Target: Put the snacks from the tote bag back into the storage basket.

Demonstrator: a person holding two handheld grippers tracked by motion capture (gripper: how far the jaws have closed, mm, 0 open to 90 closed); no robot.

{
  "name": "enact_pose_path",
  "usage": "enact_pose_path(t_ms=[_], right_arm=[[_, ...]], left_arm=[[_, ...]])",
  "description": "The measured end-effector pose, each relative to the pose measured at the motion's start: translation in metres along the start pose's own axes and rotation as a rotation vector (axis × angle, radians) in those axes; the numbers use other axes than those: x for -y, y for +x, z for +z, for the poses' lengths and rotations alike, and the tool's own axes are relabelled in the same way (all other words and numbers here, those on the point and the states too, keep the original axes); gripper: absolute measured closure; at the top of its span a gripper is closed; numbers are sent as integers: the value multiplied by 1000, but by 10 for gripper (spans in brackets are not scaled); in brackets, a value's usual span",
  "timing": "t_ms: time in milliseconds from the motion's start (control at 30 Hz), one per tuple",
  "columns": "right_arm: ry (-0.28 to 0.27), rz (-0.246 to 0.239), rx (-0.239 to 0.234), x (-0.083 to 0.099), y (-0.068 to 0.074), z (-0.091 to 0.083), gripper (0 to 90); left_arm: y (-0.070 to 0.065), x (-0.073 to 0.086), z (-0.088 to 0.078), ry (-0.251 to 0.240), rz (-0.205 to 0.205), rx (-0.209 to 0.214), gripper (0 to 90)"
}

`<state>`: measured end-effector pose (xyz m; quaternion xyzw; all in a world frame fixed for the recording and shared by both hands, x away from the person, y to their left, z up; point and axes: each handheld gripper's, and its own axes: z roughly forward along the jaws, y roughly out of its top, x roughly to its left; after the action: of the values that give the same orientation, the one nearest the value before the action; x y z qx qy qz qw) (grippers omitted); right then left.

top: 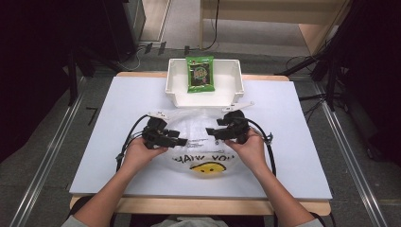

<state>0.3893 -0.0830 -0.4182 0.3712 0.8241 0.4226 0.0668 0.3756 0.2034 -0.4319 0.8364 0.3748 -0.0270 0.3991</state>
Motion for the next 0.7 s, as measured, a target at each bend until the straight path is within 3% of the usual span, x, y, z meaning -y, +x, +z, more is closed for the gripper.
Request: enact_pose_path(t_ms=[367,700], right_arm=[[-3,0,-7,20,6,-12,381],[-9,21,-5,36,3,-16,381]], left_arm=[[0,2,-5,-2,3,-2,412],[-1,2,-3,-1,14,2,408]])
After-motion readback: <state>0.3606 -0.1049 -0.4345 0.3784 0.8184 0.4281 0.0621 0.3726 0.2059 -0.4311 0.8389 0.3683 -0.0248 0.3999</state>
